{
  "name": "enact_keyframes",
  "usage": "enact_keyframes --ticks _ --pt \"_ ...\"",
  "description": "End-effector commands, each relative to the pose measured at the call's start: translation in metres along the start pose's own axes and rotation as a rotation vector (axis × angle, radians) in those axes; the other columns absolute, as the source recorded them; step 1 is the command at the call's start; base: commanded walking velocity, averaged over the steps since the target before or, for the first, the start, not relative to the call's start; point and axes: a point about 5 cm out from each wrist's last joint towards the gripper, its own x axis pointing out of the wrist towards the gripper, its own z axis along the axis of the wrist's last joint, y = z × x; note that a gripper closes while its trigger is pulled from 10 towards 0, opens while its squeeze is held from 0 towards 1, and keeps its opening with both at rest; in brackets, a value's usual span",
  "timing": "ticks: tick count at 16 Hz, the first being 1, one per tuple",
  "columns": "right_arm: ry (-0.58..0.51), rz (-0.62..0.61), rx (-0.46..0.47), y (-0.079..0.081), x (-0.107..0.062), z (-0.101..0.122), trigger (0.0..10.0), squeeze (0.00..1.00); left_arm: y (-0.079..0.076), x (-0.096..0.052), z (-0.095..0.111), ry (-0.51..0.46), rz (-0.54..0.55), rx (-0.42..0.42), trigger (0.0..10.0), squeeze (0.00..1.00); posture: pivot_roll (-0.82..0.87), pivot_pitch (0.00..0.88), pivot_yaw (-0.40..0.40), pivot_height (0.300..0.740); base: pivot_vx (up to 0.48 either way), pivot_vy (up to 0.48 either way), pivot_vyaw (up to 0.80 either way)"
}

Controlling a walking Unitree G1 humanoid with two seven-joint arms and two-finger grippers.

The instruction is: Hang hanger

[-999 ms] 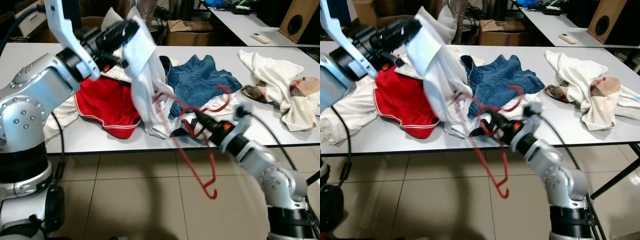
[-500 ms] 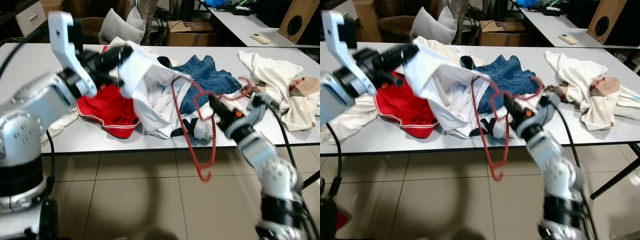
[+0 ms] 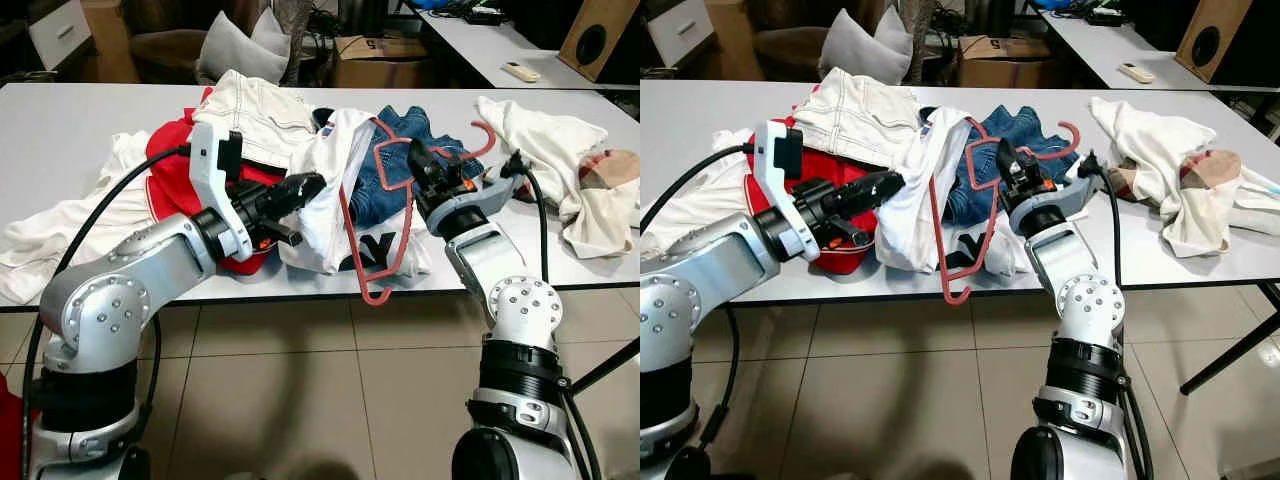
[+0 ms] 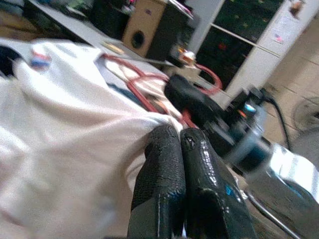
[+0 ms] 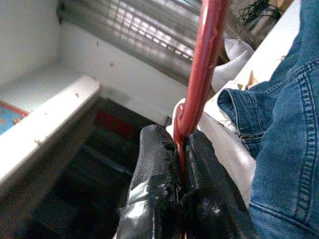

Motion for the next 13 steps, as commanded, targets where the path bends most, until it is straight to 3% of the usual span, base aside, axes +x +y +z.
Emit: enact_keyframes --ticks 1,6,13 --pt "-0.046 0.025 0.077 0.008 0.006 0.005 10.0 0.00 -0.007 -0.002 -0.011 0.046 -0.047 -0.025 0.0 0.00 -0.08 0.000 -0.031 0.740 0.000 0.000 0.00" --pt "-0.118 -0.015 0.146 0.004 0.018 0.006 10.0 0.00 -0.012 -0.009 -0.014 0.040 -0.118 -0.101 0.0 0.00 -0.06 0.000 -0.020 0.740 0.000 0.000 0.00" --pt "-0.158 -0.030 0.184 0.009 0.041 0.000 10.0 0.00 -0.040 0.011 -0.025 0.060 -0.289 -0.215 0.0 0.00 -0.07 0.000 0.001 0.740 0.000 0.000 0.00"
